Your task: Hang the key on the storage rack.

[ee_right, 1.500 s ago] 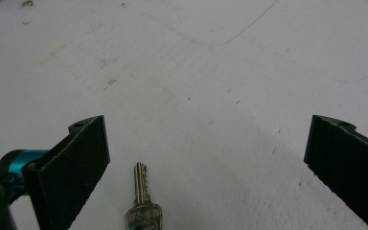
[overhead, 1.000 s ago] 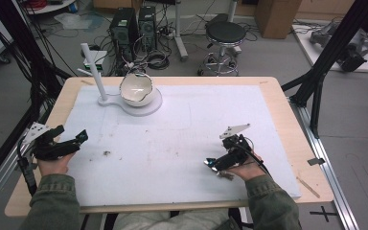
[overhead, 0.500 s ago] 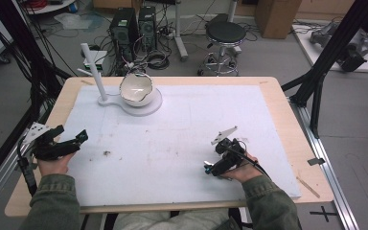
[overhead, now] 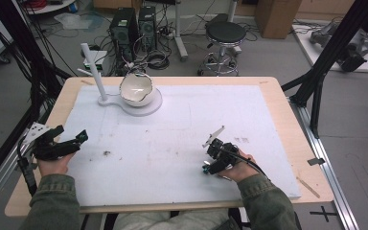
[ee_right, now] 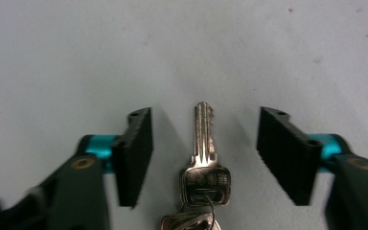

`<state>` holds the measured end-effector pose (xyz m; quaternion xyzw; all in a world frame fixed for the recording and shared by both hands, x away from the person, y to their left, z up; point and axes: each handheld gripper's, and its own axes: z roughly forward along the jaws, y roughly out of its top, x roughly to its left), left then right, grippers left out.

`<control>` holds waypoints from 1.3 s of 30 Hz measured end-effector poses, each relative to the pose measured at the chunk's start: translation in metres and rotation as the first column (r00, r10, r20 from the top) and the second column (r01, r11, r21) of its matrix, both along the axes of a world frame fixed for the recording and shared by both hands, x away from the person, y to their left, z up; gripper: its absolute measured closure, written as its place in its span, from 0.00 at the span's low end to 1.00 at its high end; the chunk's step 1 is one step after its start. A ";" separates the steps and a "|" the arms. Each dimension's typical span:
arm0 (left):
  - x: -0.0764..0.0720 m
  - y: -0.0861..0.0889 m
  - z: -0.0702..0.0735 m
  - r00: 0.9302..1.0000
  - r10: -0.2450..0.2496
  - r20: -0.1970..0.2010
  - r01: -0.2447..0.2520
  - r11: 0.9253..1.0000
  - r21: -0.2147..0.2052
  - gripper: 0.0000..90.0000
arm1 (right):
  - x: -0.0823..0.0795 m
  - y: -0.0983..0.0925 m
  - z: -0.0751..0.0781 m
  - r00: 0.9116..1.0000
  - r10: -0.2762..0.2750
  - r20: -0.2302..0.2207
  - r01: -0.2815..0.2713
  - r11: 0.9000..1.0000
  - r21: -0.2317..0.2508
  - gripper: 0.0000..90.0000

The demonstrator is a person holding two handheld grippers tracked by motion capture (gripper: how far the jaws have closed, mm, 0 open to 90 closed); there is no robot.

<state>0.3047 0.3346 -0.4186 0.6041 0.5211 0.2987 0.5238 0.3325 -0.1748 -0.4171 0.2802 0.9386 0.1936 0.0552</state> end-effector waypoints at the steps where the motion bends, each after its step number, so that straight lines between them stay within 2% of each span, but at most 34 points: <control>1: 0.000 0.000 0.000 1.000 0.004 0.002 -0.004 1.000 0.001 0.02 | 0.000 0.000 0.000 1.000 0.000 0.000 0.000 1.000 0.000 0.49; 2: 0.000 0.000 0.000 1.000 0.005 0.003 -0.005 1.000 -0.001 0.02 | 0.001 0.001 0.002 1.000 0.002 -0.019 -0.002 1.000 -0.008 0.57; 4: 0.000 0.000 0.000 1.000 0.007 0.005 -0.007 1.000 -0.001 0.02 | 0.001 0.001 0.003 1.000 -0.001 -0.025 0.000 1.000 -0.008 0.59; 6: 0.000 0.000 0.000 1.000 0.006 0.005 -0.006 1.000 -0.001 0.02 | 0.002 0.004 0.003 0.999 -0.007 -0.038 0.006 1.000 -0.019 0.66; 10: 0.000 0.000 0.000 1.000 0.004 0.005 -0.004 1.000 0.002 0.02 | 0.002 0.007 0.003 0.999 -0.002 -0.036 0.001 0.999 -0.039 0.72; 11: 0.000 0.000 0.000 1.000 0.003 0.005 -0.003 1.000 0.002 0.02 | 0.003 0.009 0.004 0.999 -0.019 -0.033 0.017 0.998 -0.058 0.79; 12: 0.000 0.000 0.000 1.000 0.003 0.005 -0.003 1.000 0.002 0.02 | 0.003 0.009 0.004 0.999 -0.019 -0.033 0.017 0.998 -0.058 0.79; 13: 0.000 0.000 0.000 1.000 0.003 0.005 -0.003 1.000 0.001 0.02 | 0.002 0.014 0.004 0.999 -0.014 -0.046 0.011 0.997 -0.075 0.91; 15: 0.000 0.000 0.000 1.000 0.003 0.004 -0.003 1.000 0.002 0.02 | 0.000 0.020 0.005 0.999 -0.013 -0.034 0.009 0.993 -0.116 0.92; 17: 0.000 0.001 0.000 1.000 0.003 0.004 -0.003 1.000 0.002 0.02 | 0.000 0.022 0.006 0.999 -0.024 -0.042 0.019 0.992 -0.127 0.92; 18: -0.001 0.001 0.000 1.000 0.004 0.004 -0.004 1.000 0.003 0.02 | 0.003 0.022 0.006 0.995 -0.073 -0.067 0.064 0.990 -0.130 0.92; 21: -0.001 0.002 0.001 1.000 0.003 0.003 -0.003 1.000 0.005 0.02 | 0.003 0.021 0.007 0.993 -0.094 -0.071 0.085 0.989 -0.122 0.92; 22: -0.001 0.002 0.000 1.000 0.004 0.003 -0.004 1.000 0.004 0.02 | 0.003 0.020 0.007 0.992 -0.101 -0.080 0.092 0.990 -0.111 0.92; 25: -0.001 0.002 0.000 1.000 0.004 0.004 -0.004 1.000 0.002 0.02 | 0.004 0.011 0.007 0.985 -0.120 -0.124 0.118 0.993 -0.028 0.92; 26: -0.001 0.002 0.000 1.000 0.005 0.005 -0.005 1.000 0.001 0.02 | 0.004 0.011 0.007 0.985 -0.120 -0.124 0.118 0.993 -0.028 0.92; 28: -0.001 0.002 0.001 1.000 0.006 0.006 -0.006 1.000 -0.001 0.02 | 0.004 0.007 0.010 0.984 -0.127 -0.127 0.129 0.992 0.009 0.93; 29: -0.001 0.002 0.001 1.000 0.006 0.007 -0.006 1.000 -0.002 0.02 | 0.003 0.003 0.014 0.983 -0.136 -0.120 0.143 0.988 0.050 0.92; 30: -0.001 0.002 0.001 1.000 0.007 0.008 -0.007 1.000 -0.002 0.02 | 0.003 0.003 0.014 0.983 -0.136 -0.120 0.143 0.988 0.050 0.92; 32: -0.001 0.002 0.001 1.000 0.008 0.008 -0.008 1.000 -0.004 0.02 | 0.004 -0.002 0.018 0.983 -0.139 -0.121 0.151 0.984 0.094 0.92; 35: -0.001 0.002 0.001 1.000 0.008 0.008 -0.008 1.000 -0.003 0.02 | 0.005 -0.008 0.022 0.981 -0.159 -0.113 0.174 0.975 0.138 0.92; 38: -0.001 0.002 0.001 1.000 0.008 0.008 -0.007 1.000 -0.002 0.02 | 0.005 -0.015 0.026 0.979 -0.185 -0.084 0.198 0.965 0.173 0.92; 39: -0.001 0.002 0.001 1.000 0.009 0.008 -0.009 1.000 -0.002 0.02 | 0.005 -0.016 0.028 0.978 -0.188 -0.090 0.202 0.962 0.186 0.92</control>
